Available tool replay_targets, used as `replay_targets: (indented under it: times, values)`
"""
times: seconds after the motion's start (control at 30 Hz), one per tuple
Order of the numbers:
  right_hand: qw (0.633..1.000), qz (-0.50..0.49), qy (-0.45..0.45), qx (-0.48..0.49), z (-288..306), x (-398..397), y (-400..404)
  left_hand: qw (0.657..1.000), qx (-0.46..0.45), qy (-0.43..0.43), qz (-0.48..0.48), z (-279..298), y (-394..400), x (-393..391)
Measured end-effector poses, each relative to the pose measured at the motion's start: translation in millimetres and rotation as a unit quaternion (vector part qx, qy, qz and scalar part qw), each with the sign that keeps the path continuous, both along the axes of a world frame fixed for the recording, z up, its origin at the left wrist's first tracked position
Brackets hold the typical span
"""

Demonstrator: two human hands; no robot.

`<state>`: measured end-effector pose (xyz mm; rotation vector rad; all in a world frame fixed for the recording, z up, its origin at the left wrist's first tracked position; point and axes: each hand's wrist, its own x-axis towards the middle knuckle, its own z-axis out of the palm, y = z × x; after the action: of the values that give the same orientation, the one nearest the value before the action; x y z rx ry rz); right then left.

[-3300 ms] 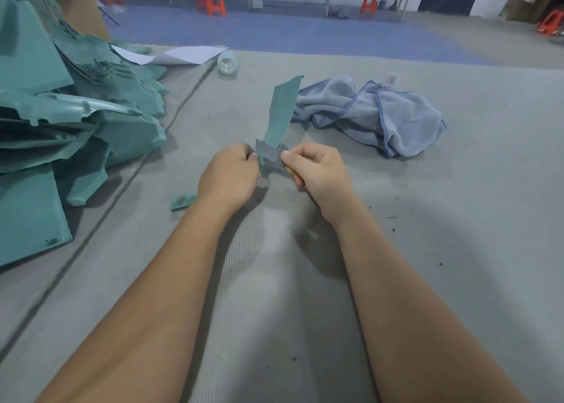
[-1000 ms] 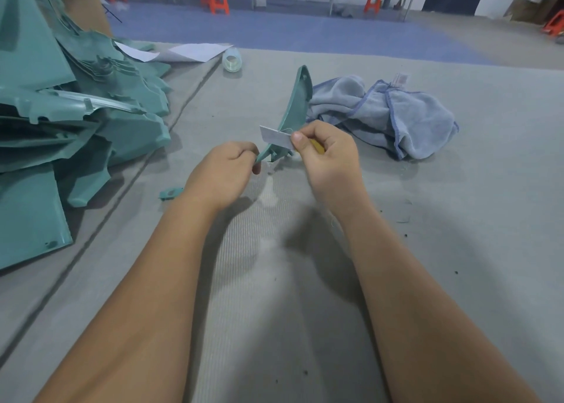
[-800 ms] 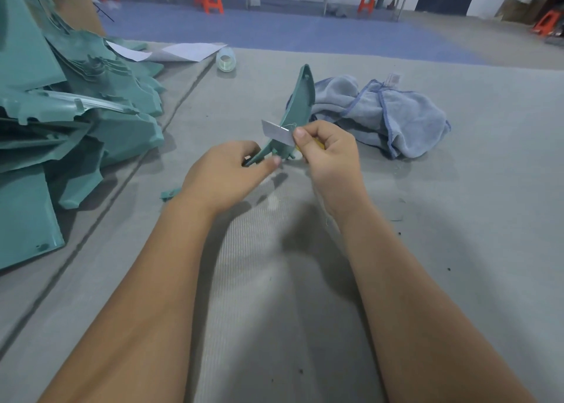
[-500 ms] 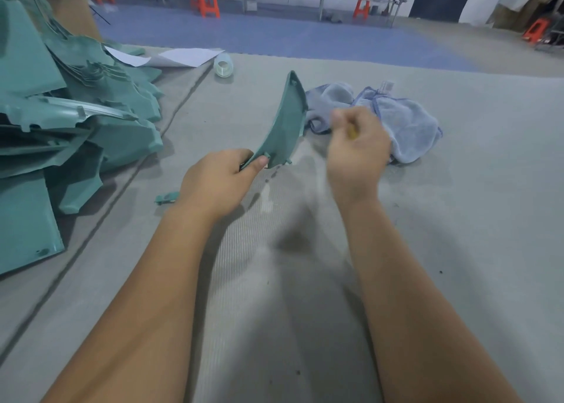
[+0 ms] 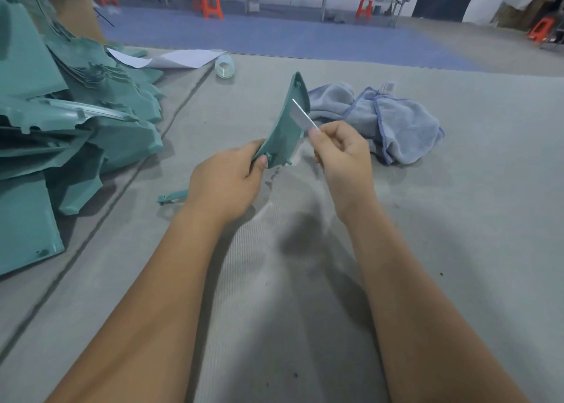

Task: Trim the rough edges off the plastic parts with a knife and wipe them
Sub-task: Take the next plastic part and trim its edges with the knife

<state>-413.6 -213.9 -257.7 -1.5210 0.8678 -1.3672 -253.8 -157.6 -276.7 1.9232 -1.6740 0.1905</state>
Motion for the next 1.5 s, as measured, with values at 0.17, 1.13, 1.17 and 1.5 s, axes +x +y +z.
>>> replay_targets:
  times: [0.17, 1.13, 1.17, 1.5]
  values:
    - [0.996, 0.074, 0.046, 0.005, -3.3, 2.1, 3.2, 1.0, -0.01, 0.004, 0.006, 1.1, -2.6, -11.6]
    - [0.983, 0.173, 0.062, 0.018, 4.2, -10.1, -13.0, 0.998, -0.008, 0.054, -0.007, -8.2, -0.6, -2.6]
    - [0.975, 0.197, 0.096, 0.017, 3.8, -8.9, -11.0, 0.999, -0.019, 0.049, -0.009, -9.0, -0.9, -2.2]
    - [0.997, 0.065, -0.045, 0.018, 12.8, -3.1, -17.5, 0.999, -0.017, 0.029, -0.004, -12.6, 0.6, -1.4]
